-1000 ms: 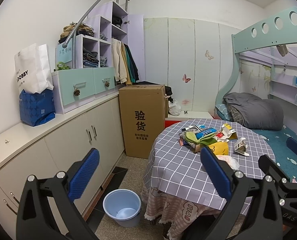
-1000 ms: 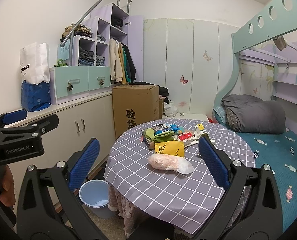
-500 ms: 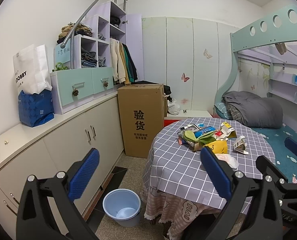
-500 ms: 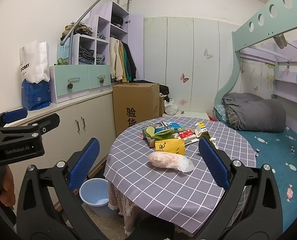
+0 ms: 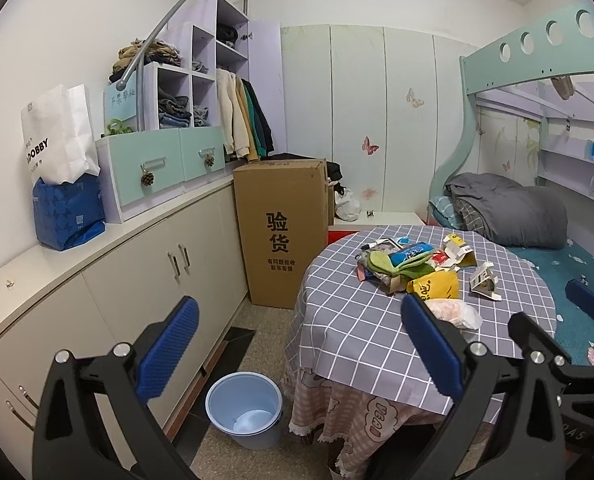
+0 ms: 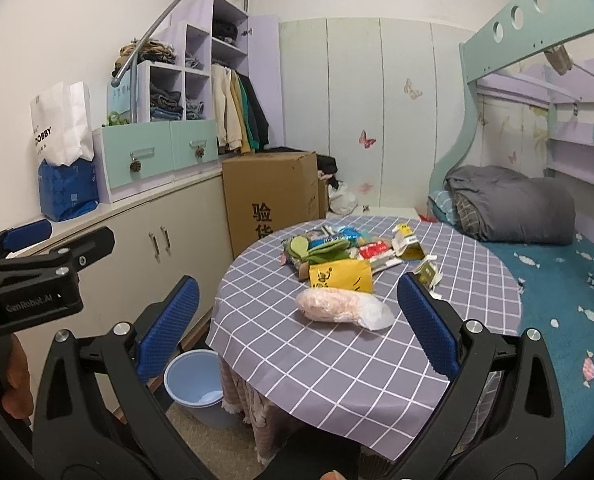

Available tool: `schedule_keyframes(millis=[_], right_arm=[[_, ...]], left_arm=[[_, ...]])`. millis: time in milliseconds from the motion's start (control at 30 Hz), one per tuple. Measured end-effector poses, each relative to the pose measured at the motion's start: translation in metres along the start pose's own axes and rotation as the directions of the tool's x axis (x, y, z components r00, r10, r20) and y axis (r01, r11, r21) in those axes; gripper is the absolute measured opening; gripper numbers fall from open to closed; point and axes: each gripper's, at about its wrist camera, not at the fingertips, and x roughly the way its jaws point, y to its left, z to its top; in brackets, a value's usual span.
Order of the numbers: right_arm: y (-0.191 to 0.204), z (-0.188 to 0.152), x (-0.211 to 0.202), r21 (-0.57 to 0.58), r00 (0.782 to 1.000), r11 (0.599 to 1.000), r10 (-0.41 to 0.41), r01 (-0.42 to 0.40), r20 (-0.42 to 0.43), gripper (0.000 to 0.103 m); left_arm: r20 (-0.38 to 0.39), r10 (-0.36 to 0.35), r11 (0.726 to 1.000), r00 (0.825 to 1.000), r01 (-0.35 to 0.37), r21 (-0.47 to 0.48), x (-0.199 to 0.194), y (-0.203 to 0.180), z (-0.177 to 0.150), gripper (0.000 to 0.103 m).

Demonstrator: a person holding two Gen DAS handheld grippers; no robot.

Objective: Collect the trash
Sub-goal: 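Move both tools toward the trash on the checked table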

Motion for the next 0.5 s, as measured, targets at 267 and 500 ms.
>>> schedule_keyframes(millis=[267,500], right_arm=[[-0.012,-0.008,0.013,0.046,0.999,0.999,0.025,-0.024,-0.028,0.097],[-0.023,-0.014,0.026,0.073,0.998,0.997,0.028,-0.024,-0.057,0.097]], left_arm=[[-0.022,-0.003,1.000,1.000,0.003,0.009,0.015,-0.002,-0.004,0.099],[-0.034,-0.022,0.999,0.999,0.023,0.028,0.031,-0.013,-0.010,0.099]])
